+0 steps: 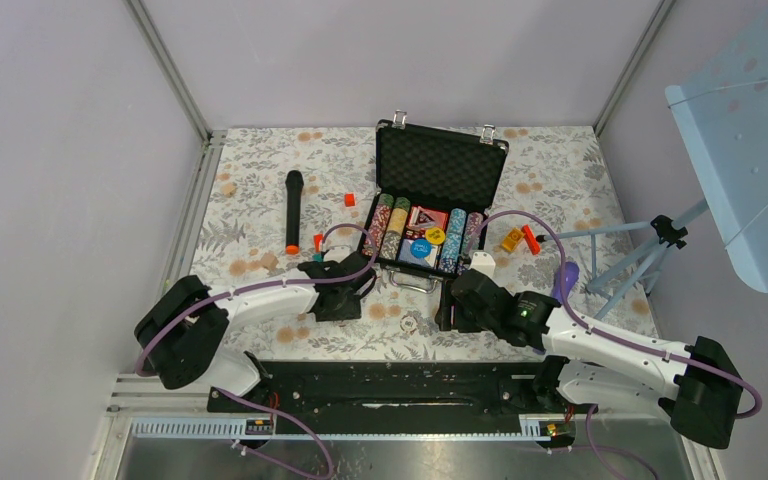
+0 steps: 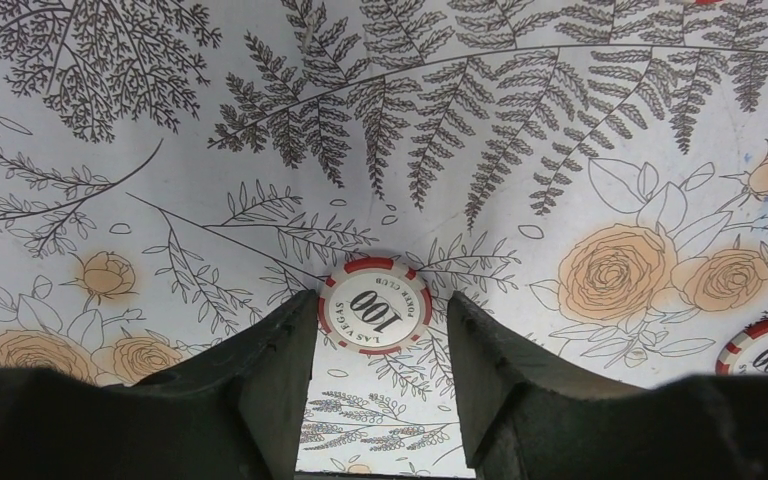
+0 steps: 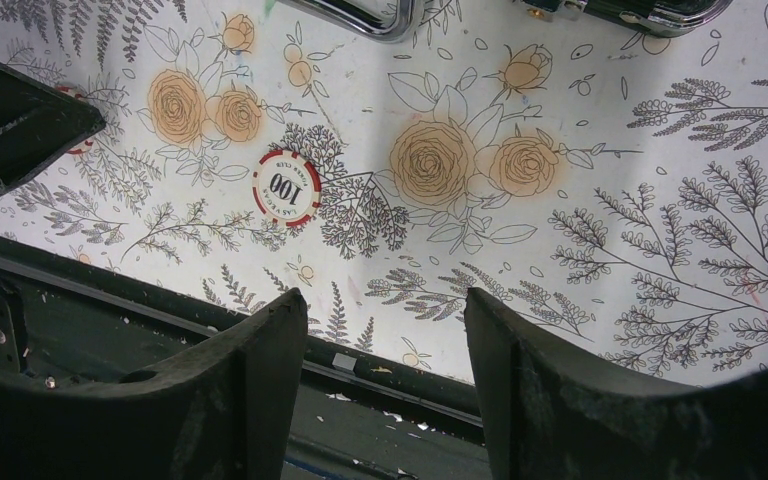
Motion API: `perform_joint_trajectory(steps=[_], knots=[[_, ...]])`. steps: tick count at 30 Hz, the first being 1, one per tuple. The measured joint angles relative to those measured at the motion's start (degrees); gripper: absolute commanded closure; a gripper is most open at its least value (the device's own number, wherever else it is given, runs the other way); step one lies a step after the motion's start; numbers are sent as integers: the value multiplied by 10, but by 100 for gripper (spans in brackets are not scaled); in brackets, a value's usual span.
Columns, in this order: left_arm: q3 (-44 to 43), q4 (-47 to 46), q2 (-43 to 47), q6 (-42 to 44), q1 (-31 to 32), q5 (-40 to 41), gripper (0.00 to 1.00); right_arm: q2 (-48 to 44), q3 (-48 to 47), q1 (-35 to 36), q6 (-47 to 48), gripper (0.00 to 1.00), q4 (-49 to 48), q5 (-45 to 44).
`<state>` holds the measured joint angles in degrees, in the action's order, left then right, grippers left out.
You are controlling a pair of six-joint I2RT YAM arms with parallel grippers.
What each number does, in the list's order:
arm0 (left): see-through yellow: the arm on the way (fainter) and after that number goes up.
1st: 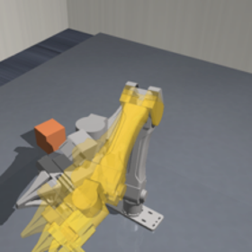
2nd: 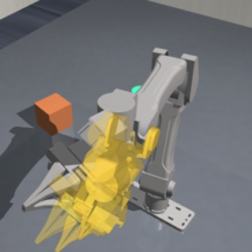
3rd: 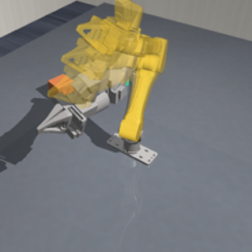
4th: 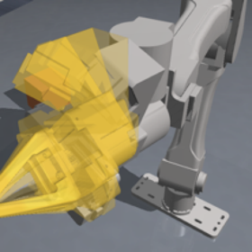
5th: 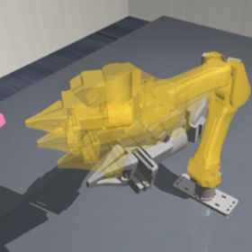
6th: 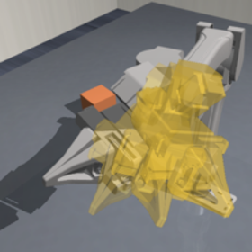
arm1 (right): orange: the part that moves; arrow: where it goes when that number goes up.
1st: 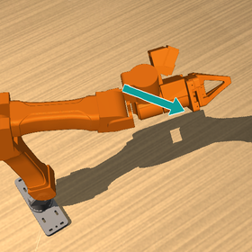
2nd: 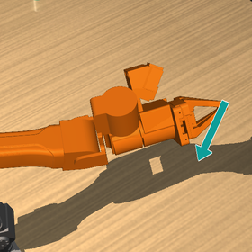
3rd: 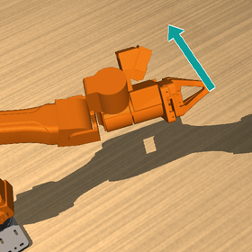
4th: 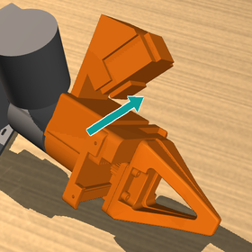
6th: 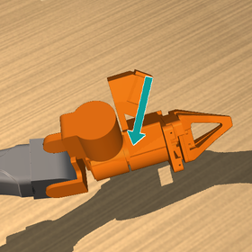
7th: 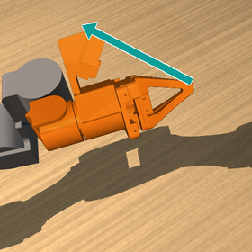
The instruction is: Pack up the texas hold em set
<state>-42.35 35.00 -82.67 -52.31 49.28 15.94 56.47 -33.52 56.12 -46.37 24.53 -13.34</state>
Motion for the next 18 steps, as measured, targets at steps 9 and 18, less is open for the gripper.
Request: perform_joint_trajectory(steps=[9,18], knots=[[1,-2,0,0,0,1,54,0,0,0,0,34,0,0],[1,-4,1,0,10,6,55,0,0,-2,0,34,0,0]])
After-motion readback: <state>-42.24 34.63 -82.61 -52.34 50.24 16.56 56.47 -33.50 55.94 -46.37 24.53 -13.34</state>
